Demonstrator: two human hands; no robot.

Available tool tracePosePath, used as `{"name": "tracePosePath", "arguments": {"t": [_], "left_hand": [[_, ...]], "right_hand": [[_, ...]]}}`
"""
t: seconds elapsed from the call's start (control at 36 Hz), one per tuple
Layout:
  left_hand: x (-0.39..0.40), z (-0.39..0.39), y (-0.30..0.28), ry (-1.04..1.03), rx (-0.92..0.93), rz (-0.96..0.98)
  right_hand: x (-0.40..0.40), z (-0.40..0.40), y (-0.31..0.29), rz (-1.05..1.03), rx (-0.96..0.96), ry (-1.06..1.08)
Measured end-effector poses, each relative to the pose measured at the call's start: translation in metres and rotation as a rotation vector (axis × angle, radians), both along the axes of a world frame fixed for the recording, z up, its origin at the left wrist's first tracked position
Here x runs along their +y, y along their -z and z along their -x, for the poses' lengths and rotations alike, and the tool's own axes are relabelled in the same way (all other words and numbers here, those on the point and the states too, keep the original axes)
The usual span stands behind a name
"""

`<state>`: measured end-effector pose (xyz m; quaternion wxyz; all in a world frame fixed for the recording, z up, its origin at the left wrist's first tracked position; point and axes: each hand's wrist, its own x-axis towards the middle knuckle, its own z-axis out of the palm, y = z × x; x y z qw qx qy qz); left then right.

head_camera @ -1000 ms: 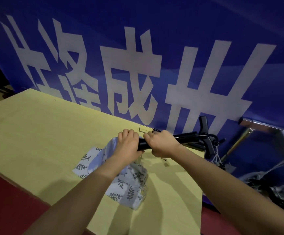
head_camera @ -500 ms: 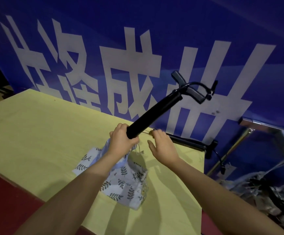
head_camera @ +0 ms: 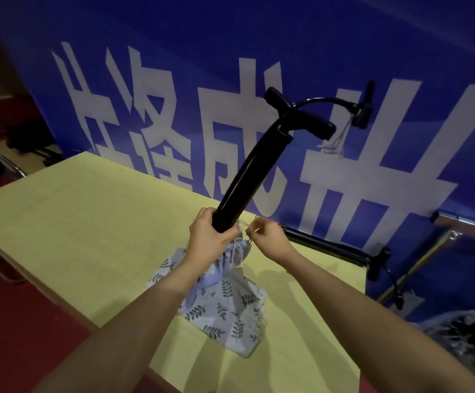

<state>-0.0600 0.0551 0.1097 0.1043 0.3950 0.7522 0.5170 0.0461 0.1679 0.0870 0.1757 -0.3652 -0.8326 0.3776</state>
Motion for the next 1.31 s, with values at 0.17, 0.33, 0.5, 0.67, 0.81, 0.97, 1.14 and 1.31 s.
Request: {"name": "tracePosePath", "arguments": {"t": [0.17, 0.33, 0.5, 0.67, 0.81, 0.97, 1.14, 1.31], "left_hand": [[-0.001, 0.003, 0.013, -0.039, 0.002, 0.001], [0.003, 0.000, 0.024, -0.077, 0.045, 0.060], [0.006, 0.002, 0.029, -0.059, 0.086, 0.129], [0.015, 0.001, 0.032, -0.034, 0.091, 0.156], [0.016, 0.006, 0.035, 0.085, 0.207, 0.384], [0.003, 0.002, 0.050, 0.133, 0.282, 0.615], [-0.001, 0.011, 0.053, 0.065, 0.246, 0.540], [0.002, 0.021, 0.034, 0.088, -0.032, 0.161]], "right_hand": [[0.002, -0.011, -0.021, 0.413, 0.386, 0.010], [0.006, -0.013, -0.042, 0.330, 0.377, 0.009], [0.009, -0.019, -0.066, 0.330, 0.429, -0.194], [0.004, -0.004, -0.073, 0.248, 0.521, -0.024], [0.008, -0.003, -0.060, 0.225, 0.476, 0.045], [0.006, -0.008, -0.044, 0.185, 0.401, 0.071], [0.004, -0.008, -0.028, 0.073, 0.272, 0.117], [-0.005, -0.002, -0.015, 0.000, 0.189, 0.116]]}}
